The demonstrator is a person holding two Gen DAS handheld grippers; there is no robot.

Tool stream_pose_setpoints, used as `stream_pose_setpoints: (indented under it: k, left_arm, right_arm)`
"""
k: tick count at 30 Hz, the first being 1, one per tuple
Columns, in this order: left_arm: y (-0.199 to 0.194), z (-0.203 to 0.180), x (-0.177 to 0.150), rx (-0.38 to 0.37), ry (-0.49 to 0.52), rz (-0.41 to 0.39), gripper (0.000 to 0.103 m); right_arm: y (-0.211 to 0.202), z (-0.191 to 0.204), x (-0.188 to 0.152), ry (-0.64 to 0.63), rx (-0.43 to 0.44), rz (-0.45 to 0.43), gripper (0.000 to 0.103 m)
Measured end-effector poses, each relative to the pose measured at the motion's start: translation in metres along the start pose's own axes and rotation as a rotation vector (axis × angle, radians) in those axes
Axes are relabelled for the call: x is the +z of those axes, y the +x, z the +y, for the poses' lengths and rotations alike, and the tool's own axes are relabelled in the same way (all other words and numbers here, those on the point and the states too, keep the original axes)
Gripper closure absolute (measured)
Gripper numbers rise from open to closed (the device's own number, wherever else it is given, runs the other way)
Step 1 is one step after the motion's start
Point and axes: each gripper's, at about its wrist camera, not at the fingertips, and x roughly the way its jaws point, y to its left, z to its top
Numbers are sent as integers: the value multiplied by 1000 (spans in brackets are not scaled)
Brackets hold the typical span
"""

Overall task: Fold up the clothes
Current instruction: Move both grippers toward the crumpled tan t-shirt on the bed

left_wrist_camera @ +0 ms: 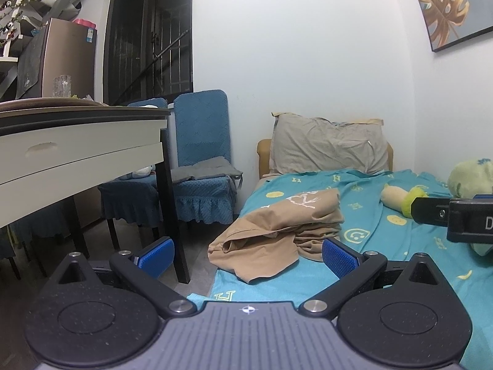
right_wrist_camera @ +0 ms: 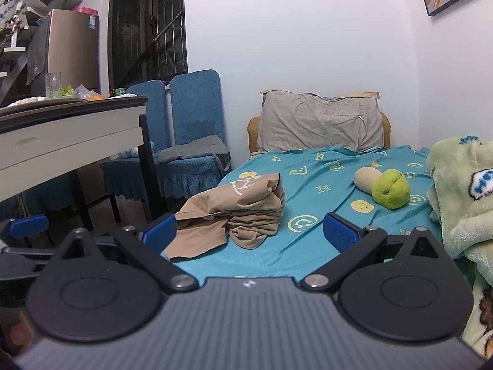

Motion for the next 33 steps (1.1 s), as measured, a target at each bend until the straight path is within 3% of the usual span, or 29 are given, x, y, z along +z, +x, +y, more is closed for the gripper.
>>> stream_pose_setpoints:
  k: [10, 16, 20, 25, 29, 33]
  left_arm:
    - [-7, 2, 6, -4, -28, -2, 0]
    - [-13, 14, 17, 7, -116, 7, 0]
    - [-19, 22, 31, 17, -179, 31, 0]
    - [-34, 23, 60, 31, -189, 2, 0]
    - [-38, 23, 69, -8, -173, -34, 0]
    - [-12, 28, 65, -46, -158, 37, 0]
  right_arm:
    - [-6, -1, 7, 51, 15, -6, 0]
    - [-12, -11, 13, 115, 15, 8, 0]
    - [-16, -10, 21, 145, -2, 28, 0]
    - [-22, 3, 43, 135, -38, 41, 0]
    - [-41, -1, 58, 185, -34, 25, 0]
    - [-37, 10, 70, 138, -40, 37, 0]
